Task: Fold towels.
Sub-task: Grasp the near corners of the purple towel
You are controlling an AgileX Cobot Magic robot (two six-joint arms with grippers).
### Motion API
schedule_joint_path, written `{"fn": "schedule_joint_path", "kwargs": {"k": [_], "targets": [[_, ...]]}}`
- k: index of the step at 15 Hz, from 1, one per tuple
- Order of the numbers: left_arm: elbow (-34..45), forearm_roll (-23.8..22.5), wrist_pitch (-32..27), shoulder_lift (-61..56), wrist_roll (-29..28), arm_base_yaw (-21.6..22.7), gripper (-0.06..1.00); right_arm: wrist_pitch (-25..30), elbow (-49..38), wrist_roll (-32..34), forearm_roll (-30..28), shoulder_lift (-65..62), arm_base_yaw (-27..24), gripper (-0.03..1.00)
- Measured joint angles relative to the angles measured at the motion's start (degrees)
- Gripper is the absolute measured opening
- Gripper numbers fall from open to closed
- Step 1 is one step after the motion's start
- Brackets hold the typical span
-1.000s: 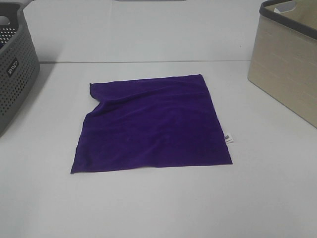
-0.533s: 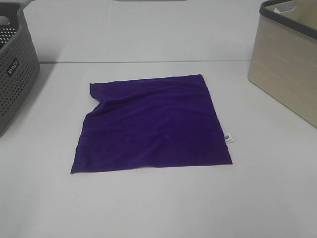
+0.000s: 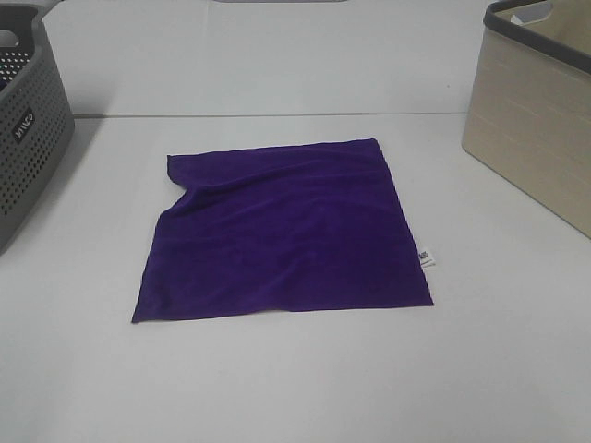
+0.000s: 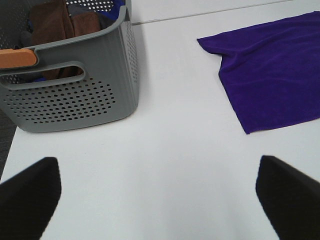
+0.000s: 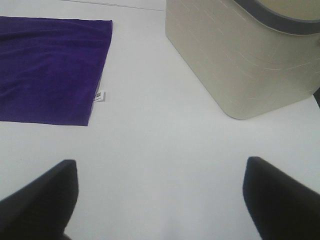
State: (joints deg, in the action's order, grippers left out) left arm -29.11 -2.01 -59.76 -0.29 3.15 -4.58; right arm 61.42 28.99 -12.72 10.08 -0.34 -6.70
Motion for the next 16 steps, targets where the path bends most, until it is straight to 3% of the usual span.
{"fn": "schedule_joint_path", "kwargs": {"k": [10, 16], "targets": [[0.0, -1.43, 0.0, 0.0, 0.0, 0.0, 0.99, 0.0, 0.0, 0.0, 0.0, 0.0, 0.0, 0.87], [0.0, -1.43, 0.0, 0.0, -0.17, 0.0, 0.99, 0.0, 0.0, 0.0, -0.63, 0.0, 0.0, 0.92]]}}
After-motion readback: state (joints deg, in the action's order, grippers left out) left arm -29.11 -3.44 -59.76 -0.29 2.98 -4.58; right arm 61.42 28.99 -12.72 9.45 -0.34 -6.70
